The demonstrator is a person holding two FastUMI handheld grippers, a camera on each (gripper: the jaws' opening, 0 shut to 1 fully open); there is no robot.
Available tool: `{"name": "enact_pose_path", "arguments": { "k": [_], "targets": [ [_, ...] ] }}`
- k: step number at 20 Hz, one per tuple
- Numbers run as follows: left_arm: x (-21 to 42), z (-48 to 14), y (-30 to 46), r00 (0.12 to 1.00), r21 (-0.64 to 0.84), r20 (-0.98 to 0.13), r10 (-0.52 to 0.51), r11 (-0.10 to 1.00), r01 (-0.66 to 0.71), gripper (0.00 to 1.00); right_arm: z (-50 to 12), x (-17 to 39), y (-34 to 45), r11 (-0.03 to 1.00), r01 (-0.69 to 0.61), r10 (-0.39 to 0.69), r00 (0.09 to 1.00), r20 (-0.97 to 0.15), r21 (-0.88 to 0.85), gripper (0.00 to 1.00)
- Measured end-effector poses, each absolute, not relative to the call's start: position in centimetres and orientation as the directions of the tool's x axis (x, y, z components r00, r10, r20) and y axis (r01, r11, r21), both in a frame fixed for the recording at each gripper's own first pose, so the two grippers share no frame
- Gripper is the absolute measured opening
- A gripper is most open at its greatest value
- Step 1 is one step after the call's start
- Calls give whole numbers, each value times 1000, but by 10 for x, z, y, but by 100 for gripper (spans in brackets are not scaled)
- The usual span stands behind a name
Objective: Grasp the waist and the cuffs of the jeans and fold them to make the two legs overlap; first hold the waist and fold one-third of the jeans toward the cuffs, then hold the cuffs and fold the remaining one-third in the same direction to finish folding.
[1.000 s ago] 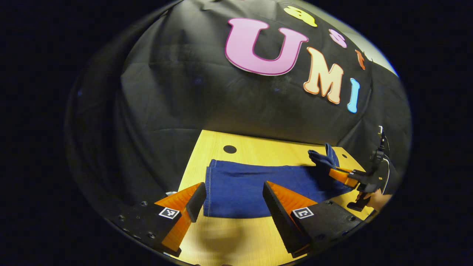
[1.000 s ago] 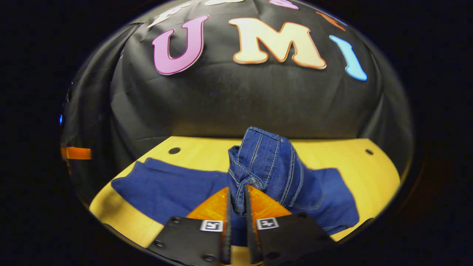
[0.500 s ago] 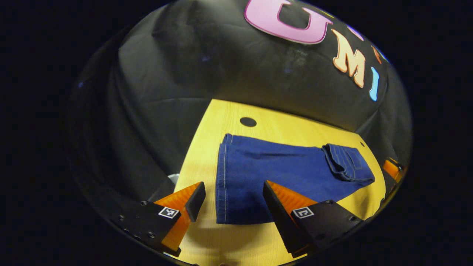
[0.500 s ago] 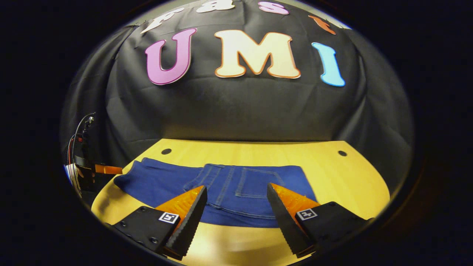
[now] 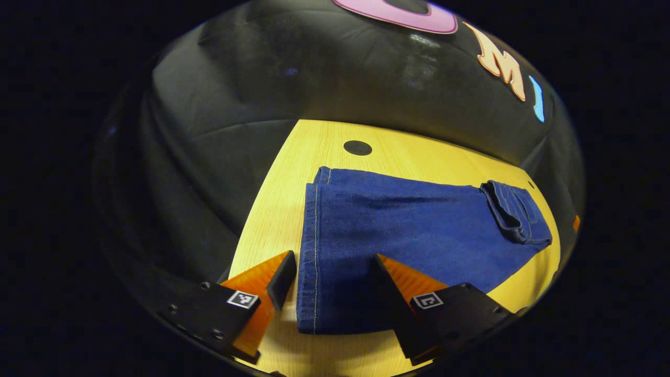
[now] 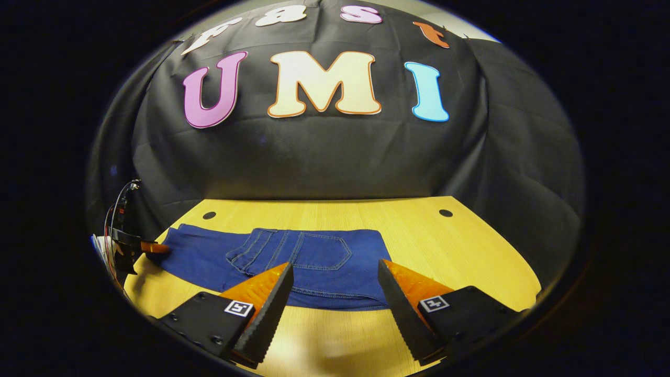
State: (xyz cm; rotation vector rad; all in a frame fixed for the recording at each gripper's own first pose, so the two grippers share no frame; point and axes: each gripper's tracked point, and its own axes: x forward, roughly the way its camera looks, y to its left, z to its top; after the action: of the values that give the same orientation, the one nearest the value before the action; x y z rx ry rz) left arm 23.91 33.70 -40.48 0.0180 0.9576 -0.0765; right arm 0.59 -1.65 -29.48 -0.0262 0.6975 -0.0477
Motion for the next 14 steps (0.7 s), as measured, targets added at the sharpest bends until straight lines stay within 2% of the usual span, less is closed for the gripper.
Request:
{"name": "enact_pose_path", "arguments": {
  "k": [3, 5, 8, 10, 12, 14],
  "targets": [
    [241, -404, 316, 595, -60, -796, -107, 993, 99, 43, -295, 3, -21, 999, 35, -49, 764, -644, -35, 99],
    [247, -404, 312, 601, -61, -793, -99, 995, 84, 8, -293, 5, -26, 999, 31, -46, 766, -641, -34, 97],
    [246, -403, 313, 593, -67, -799, -96, 995, 70, 0, -289, 12, -37, 999, 32, -35, 771, -636, -15, 99],
    [246, -394, 305, 594, -133, -795, -126, 991, 33, 0, -287, 16, -47, 999, 35, -32, 771, -635, -8, 96],
    [258, -376, 297, 642, -197, -753, -146, 980, -8, 0, -283, 18, -57, 999, 37, -30, 775, -631, -2, 99],
    [261, -351, 288, 664, -242, -728, -170, 970, -16, 0, -278, 19, -65, 999, 32, -22, 777, -629, 5, 97]
  ]
}}
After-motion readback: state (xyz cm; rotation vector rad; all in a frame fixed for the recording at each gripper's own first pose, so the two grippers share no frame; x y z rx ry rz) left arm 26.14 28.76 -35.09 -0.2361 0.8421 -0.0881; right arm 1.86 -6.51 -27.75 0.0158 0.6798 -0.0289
